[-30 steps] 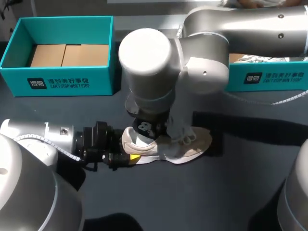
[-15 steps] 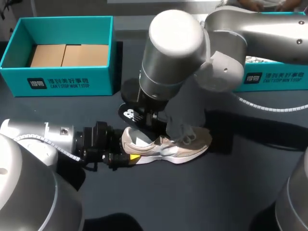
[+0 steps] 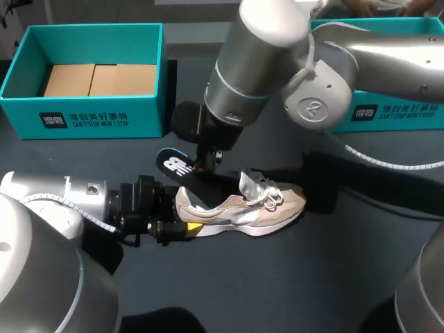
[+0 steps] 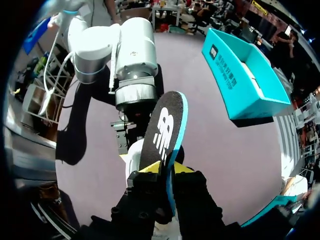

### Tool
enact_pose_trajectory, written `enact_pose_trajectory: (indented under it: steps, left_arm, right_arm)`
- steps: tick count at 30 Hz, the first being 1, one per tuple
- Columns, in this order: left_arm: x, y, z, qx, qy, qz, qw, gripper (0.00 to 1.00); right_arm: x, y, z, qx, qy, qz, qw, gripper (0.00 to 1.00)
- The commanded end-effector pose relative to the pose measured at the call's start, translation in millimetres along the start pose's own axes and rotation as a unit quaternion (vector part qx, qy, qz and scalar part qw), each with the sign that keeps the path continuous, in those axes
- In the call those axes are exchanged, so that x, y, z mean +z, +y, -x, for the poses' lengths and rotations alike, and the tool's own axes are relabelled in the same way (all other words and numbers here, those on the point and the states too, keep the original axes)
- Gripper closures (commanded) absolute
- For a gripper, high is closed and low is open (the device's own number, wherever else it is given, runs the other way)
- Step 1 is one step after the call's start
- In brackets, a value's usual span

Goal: Take the shoe out of the shoebox, open the shoe tongue, remove and reinsert the insole, then place the shoe into the shoebox

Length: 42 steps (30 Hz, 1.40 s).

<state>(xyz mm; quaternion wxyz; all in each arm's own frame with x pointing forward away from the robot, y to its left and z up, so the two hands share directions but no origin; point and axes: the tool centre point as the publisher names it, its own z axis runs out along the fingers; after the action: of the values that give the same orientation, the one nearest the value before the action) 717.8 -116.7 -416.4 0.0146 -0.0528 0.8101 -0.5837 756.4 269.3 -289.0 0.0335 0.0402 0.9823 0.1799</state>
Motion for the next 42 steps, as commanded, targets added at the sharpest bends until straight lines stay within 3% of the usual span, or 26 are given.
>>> enact_pose_trajectory:
  steps: [1,3,13,18,22,23,24,25,37,39,42]
  left_arm:
    - [3.1,4.0,-0.7,-0.001,-0.002,0.001,1.0,1.0]
    - [3.1,4.0,-0.7,-0.001,-0.002,0.001,1.0,1.0]
    - [3.1,4.0,-0.7,-0.001,-0.002,0.001,1.0,1.0]
    - [3.1,4.0,-0.7,-0.001,-0.002,0.001,1.0,1.0]
    - [3.1,4.0,-0.7,-0.001,-0.002,0.001,1.0,1.0]
    - [3.1,4.0,-0.7,-0.001,-0.002,0.001,1.0,1.0]
    - [3.1,4.0,-0.7,-0.001,-0.002,0.001,1.0,1.0]
    - [3.1,4.0,-0.7,-0.001,-0.002,0.001,1.0,1.0]
    - [3.1,4.0,-0.7,-0.001,-0.002,0.001,1.0,1.0]
    - [3.1,4.0,-0.7,-0.001,-0.002,0.001,1.0,1.0]
    - [3.1,4.0,-0.7,-0.001,-0.002,0.001,1.0,1.0]
  right_arm:
    - [2.2,-4.7,4.2,-0.002,0.051,0.031,0.998,0.3]
    - [1.5,-4.0,2.1,-0.001,0.073,0.039,0.997,0.13]
    - [6.5,-7.7,-5.1,-0.02,0.185,0.05,0.981,0.13]
    - [9.3,-8.0,-6.1,-0.019,0.217,0.059,0.974,0.23]
    - [18.0,-7.0,-16.9,-0.002,0.239,0.079,0.968,0.38]
    - [19.1,-7.6,-19.1,0.003,0.243,0.081,0.967,0.34]
    - [19.7,-7.9,-20.4,0.011,0.24,0.084,0.967,0.22]
    - [19.3,-9.8,-21.5,0.025,0.231,0.088,0.969,0.0]
    - [19.3,-9.8,-21.5,0.025,0.231,0.088,0.969,0.0]
    - [20.2,-4.0,-18.3,0.044,0.278,0.085,0.956,0.0]
    - [15.6,0.0,-16.7,0.063,0.297,0.092,0.948,0.0]
